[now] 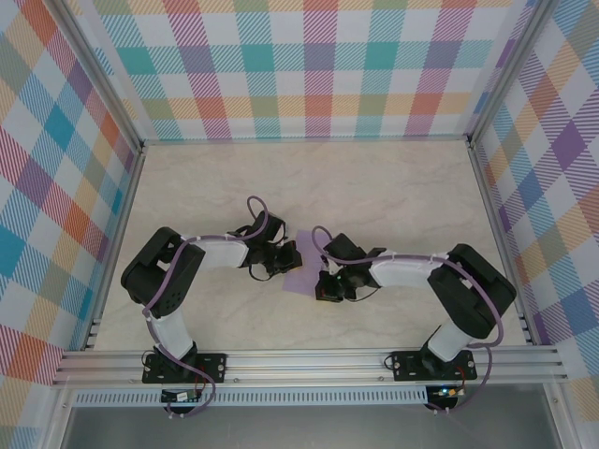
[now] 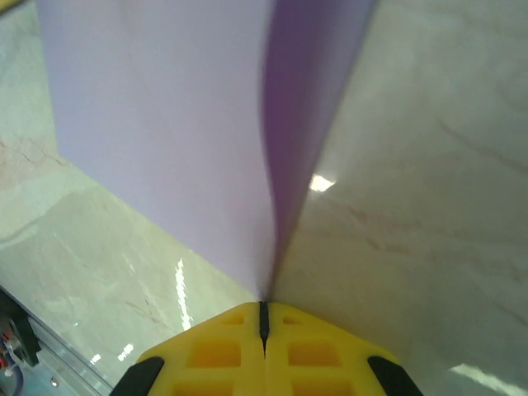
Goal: Fold a paper plane with a square sheet of paper (pick it up from the middle)
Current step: Fold the triangle a second time at the center of the table.
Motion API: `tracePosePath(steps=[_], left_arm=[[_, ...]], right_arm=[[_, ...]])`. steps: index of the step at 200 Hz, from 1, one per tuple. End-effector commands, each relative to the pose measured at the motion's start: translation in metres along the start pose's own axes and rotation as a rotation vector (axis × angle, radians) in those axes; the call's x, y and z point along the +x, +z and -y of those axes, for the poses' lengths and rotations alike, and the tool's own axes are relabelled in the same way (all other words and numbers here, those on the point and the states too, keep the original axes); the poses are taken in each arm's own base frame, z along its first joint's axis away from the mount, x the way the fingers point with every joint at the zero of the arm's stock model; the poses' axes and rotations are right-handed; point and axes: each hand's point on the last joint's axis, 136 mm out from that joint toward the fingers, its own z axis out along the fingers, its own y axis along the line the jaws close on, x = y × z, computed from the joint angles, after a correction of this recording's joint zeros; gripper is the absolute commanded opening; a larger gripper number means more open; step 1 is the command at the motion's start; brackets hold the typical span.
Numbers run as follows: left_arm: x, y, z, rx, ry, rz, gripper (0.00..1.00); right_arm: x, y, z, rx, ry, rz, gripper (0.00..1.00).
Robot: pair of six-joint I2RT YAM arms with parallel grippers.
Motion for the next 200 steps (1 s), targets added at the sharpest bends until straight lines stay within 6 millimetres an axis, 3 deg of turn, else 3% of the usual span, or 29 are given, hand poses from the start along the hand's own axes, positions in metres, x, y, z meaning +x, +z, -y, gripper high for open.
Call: tracePosePath(steps=[1,43,81,103,138,200], left_arm=[[0.036,0.015,-0.085,-0.286,-0.103,-0.072,0.0],[0.035,0.015,-0.08,-0.268,-0.096,-0.073,0.0],[0.034,0.014,-0.079,-0.266,-0.096,-0.072,0.0],[0.035,0.013,-0.08,-0.269,-0.096,-0.071,0.0],[0.036,0.012,-0.084,-0.286,-0.1,-0.067,0.0],[0.033,0.012,-0.084,-0.298,-0.101,-0.062,0.0]], right_arm=[[0.018,-0.008,0.009,0.027,0.024,-0.049,0.0],[-0.031,-0.028,-0.04,-0.026,-0.063,0.075,0.0],[-0.068,-0.006,-0.045,-0.001,-0.048,0.11,0.0],[-0.075,0.005,-0.045,0.01,-0.055,0.094,0.0],[-0.057,0.018,-0.019,0.063,-0.015,0.038,0.0],[0.015,0.007,0.019,0.067,0.032,-0.098,0.0]])
